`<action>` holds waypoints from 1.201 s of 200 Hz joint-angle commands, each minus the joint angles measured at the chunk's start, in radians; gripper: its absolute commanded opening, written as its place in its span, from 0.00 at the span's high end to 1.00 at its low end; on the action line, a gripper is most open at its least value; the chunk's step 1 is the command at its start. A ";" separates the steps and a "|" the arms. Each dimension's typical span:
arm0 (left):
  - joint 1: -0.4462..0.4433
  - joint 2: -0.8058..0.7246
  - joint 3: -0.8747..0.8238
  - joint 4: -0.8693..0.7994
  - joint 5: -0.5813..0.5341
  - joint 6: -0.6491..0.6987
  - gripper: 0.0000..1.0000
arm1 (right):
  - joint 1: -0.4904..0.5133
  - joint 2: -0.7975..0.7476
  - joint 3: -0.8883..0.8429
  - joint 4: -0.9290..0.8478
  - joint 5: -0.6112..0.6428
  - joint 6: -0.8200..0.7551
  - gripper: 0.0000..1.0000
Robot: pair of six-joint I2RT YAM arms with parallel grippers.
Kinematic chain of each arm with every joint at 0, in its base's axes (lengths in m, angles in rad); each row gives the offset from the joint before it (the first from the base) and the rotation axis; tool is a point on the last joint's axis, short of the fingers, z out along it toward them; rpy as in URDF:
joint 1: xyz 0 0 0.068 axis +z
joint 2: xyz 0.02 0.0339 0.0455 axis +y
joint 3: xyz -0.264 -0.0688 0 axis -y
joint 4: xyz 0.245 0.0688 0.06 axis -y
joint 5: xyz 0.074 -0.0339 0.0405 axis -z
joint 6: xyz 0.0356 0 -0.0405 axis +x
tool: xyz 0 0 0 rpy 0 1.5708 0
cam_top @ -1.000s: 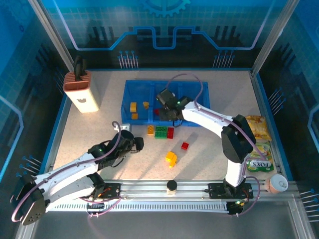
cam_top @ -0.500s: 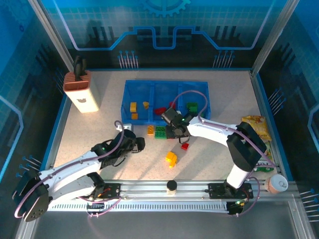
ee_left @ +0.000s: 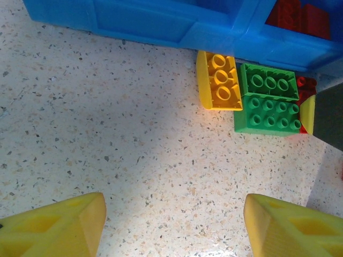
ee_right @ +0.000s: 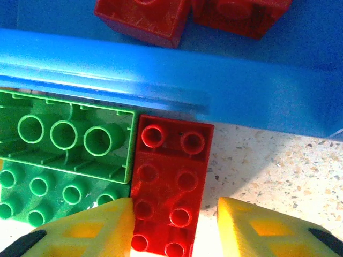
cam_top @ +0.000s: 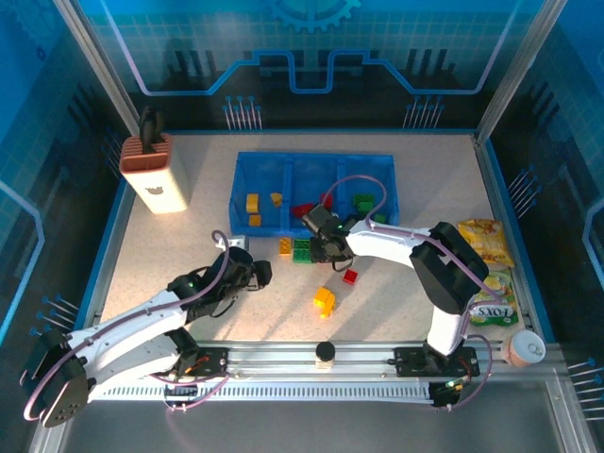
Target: Sort the legos into containers by color
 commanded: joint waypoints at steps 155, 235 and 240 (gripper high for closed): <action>0.017 0.005 0.008 0.004 0.015 -0.004 0.31 | -0.006 -0.075 -0.124 0.028 -0.028 0.036 0.48; 0.024 -0.003 0.001 0.000 0.009 0.003 0.31 | -0.006 -0.043 -0.138 0.051 -0.056 0.061 0.58; 0.024 0.000 -0.001 0.003 0.010 0.003 0.31 | -0.005 -0.050 -0.144 0.052 -0.053 0.062 0.60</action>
